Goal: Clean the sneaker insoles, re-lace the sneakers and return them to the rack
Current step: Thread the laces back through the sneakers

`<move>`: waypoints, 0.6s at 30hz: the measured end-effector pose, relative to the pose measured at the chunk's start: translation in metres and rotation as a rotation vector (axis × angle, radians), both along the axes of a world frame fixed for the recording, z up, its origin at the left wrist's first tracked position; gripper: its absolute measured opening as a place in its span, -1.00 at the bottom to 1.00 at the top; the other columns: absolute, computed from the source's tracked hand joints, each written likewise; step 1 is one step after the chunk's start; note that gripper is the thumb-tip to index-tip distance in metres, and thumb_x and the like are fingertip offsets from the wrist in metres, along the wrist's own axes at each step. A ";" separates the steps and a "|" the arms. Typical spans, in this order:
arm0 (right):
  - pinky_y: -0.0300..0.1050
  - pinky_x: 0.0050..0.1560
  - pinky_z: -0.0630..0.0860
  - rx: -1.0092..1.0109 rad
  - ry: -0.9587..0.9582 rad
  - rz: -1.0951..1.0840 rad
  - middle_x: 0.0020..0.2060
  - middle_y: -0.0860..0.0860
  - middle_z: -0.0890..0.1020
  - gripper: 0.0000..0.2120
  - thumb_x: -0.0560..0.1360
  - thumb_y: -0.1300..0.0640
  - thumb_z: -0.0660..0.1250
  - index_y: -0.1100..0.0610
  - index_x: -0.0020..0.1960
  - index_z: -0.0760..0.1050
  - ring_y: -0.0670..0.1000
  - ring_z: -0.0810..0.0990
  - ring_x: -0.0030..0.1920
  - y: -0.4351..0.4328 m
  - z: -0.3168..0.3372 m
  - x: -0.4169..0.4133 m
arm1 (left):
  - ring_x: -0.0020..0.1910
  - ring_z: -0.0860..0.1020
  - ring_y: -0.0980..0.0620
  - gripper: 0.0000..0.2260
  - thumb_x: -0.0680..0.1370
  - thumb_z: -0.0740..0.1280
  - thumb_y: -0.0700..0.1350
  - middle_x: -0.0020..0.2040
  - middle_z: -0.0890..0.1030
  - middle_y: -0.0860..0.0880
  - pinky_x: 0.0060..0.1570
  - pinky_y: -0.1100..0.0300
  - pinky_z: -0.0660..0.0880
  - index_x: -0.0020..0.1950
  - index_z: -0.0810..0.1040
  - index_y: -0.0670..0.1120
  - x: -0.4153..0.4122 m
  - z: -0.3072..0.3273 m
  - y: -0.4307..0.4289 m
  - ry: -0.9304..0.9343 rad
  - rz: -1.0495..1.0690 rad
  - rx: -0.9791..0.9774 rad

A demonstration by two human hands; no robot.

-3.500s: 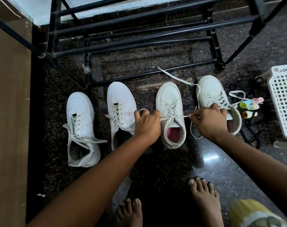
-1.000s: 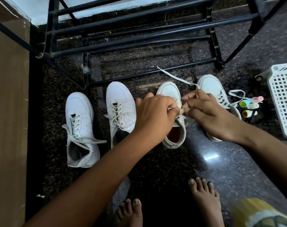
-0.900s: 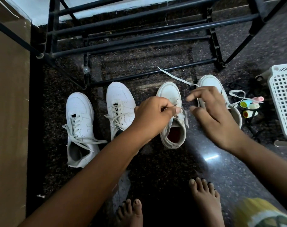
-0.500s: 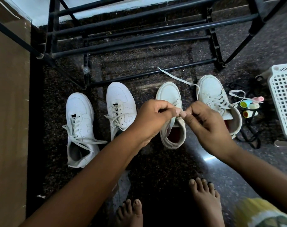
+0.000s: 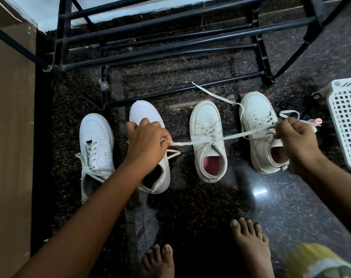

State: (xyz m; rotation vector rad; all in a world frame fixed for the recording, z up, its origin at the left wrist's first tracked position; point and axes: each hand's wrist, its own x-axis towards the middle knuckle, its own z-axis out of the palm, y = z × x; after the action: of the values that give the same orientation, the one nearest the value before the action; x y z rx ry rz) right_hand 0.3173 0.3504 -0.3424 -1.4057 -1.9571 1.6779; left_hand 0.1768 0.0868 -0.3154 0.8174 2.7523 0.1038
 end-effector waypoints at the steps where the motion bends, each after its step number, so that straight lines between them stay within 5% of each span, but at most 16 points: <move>1: -0.37 -0.61 0.14 0.023 -0.035 -0.022 -0.66 -0.09 0.36 -0.68 0.52 0.25 0.17 0.11 -0.41 0.35 -0.18 0.26 -0.67 0.004 -0.003 0.003 | 0.04 0.39 0.07 -0.86 0.54 0.30 0.04 -0.12 0.57 0.13 -0.18 0.14 -0.07 -0.16 0.63 0.12 -0.001 -0.005 -0.005 0.007 -0.007 -0.036; 6: -0.36 -0.64 0.20 0.108 -0.175 0.032 -0.62 -0.06 0.38 -0.80 0.52 0.24 0.19 0.24 -0.28 0.40 -0.17 0.28 -0.62 0.007 -0.016 0.011 | 0.06 0.38 0.05 -0.85 0.55 0.26 0.01 -0.08 0.59 0.12 -0.11 0.10 0.02 -0.12 0.63 0.11 0.001 -0.022 -0.016 0.043 -0.042 -0.177; 18: 0.22 0.13 0.38 0.283 -0.406 0.038 -0.44 -0.03 0.43 -0.68 0.37 -0.06 0.16 0.20 -0.32 0.37 0.12 0.45 -0.22 0.005 -0.024 0.012 | 0.08 0.36 0.03 -0.80 0.55 0.21 -0.08 -0.09 0.57 0.10 -0.05 0.07 0.05 -0.06 0.63 0.07 -0.002 -0.035 -0.010 0.075 -0.061 -0.328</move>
State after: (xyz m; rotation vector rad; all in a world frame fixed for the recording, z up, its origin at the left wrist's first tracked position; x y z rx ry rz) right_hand 0.3293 0.3551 -0.3660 -1.7009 -2.3291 1.1291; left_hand 0.1752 0.0770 -0.3507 0.8249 2.7039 -0.3867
